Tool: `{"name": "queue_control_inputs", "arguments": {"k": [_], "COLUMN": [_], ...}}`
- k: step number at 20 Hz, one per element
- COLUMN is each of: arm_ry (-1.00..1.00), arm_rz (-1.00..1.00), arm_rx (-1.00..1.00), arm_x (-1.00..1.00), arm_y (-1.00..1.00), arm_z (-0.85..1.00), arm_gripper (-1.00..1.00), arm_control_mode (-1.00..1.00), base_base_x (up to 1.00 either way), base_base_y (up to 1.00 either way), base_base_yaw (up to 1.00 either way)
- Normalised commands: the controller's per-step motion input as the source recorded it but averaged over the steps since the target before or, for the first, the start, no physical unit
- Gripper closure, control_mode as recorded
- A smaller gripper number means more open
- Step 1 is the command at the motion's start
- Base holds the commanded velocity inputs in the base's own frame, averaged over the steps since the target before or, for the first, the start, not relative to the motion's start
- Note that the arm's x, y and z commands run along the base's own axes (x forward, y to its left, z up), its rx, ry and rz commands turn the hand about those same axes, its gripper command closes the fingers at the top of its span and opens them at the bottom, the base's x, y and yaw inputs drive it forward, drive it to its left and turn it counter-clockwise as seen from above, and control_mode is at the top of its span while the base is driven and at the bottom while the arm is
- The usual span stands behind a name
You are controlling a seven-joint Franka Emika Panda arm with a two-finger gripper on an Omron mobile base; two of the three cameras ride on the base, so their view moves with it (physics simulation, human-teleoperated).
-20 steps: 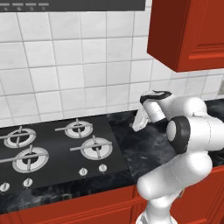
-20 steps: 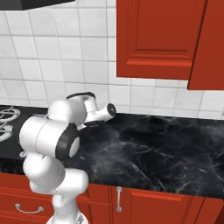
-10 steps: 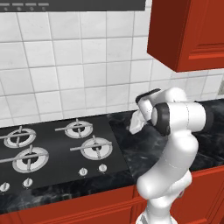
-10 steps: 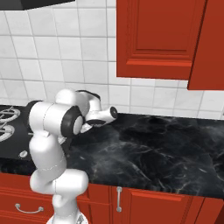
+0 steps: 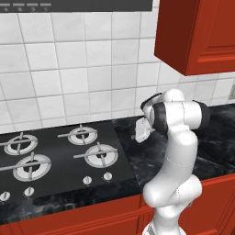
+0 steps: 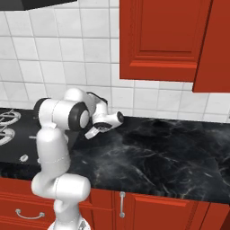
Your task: Collect the paprika, ketchup, and shaker from the cabinet and place them next to the stove.
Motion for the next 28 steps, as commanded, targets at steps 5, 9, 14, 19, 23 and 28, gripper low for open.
{"name": "queue_control_inputs", "arguments": {"k": [5, 9, 14, 19, 23, 28], "arm_ry": [0.01, 0.00, 0.00, -0.05, -0.06, -0.07], "arm_rz": [0.02, 0.00, 0.00, 0.03, 0.00, 0.00], "arm_rx": [0.00, 0.00, 0.00, 0.00, 0.00, 0.00], "arm_x": [0.05, 0.00, -0.21, -0.37, -0.46, -0.68], "arm_y": [0.08, 0.00, -0.05, -0.01, 0.00, -0.01], "arm_z": [-0.22, 0.00, 0.11, 0.51, 0.73, 0.86], "arm_gripper": [-1.00, -1.00, -1.00, -1.00, -1.00, -1.00], "arm_control_mode": [-1.00, -1.00, -1.00, -1.00, -1.00, -1.00], "base_base_x": [0.00, 0.00, 0.00, 0.00, 0.00, 0.00], "base_base_y": [0.00, 0.00, 0.00, 0.00, 0.00, 0.00], "base_base_yaw": [0.00, 0.00, 0.00, 0.00, 0.00, 0.00]}}
